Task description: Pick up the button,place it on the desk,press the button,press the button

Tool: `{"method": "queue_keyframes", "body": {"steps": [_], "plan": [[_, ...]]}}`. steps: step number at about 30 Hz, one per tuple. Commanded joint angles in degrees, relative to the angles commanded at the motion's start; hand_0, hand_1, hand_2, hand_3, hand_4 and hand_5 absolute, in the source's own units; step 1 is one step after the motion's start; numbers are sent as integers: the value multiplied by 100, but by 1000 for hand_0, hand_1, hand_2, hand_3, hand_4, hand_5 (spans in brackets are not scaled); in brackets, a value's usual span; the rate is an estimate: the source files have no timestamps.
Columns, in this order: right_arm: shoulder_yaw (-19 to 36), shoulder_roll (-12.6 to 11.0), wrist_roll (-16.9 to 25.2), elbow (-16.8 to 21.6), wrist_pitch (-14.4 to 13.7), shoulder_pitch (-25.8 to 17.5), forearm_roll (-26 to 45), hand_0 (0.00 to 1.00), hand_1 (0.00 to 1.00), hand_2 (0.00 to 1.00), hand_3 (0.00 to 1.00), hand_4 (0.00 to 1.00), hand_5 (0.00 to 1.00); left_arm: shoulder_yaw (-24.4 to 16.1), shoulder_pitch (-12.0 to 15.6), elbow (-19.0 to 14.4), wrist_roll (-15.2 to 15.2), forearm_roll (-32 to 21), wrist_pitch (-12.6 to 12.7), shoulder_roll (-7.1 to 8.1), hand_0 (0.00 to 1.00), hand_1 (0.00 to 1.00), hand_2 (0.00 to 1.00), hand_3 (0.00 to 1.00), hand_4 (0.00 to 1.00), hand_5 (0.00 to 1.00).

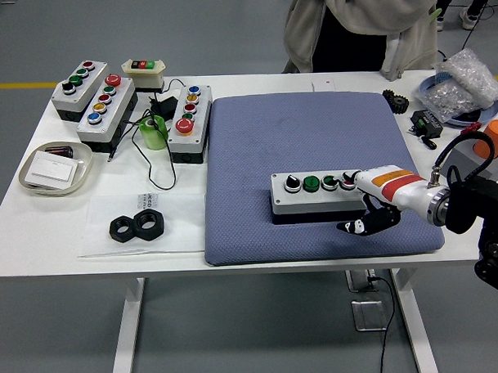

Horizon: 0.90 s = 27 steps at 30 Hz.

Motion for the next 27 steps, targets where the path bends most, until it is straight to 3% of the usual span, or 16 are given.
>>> {"method": "queue_keyframes", "body": {"steps": [7,14,15,20,21,26,27], "plan": [[27,-4,-7,28,-7,12,-8,106,37,172,879,809,474,34,-14,0,-16,-51,5,0,696,689,797,825,752,998],[447,-64,-7,232,-116,-14,-77,107,39,172,880,809,473,59,-28,1,-30,-98,5,0,696,689,797,824,753,998],[502,-76,-3,256,-130,-19,-94,172,89,216,938,808,471,60,-29,1,-31,-102,6,0,696,689,797,824,753,998],[802,-126,-43,380,-160,-61,-249,172,89,216,938,808,471,85,-42,2,-46,-133,4,4,696,689,797,824,753,998],[835,-129,-44,393,-171,-66,-275,538,395,516,998,811,480,87,-44,2,-47,-135,5,4,696,688,797,824,753,998],[1065,-142,37,488,-368,-120,-261,538,395,516,998,811,480,111,-57,1,-58,-168,6,5,696,688,797,824,753,998],[1075,-141,39,492,-371,-123,-256,825,749,931,998,816,496,112,-57,1,-58,-170,6,5,696,688,796,823,753,998]]}}
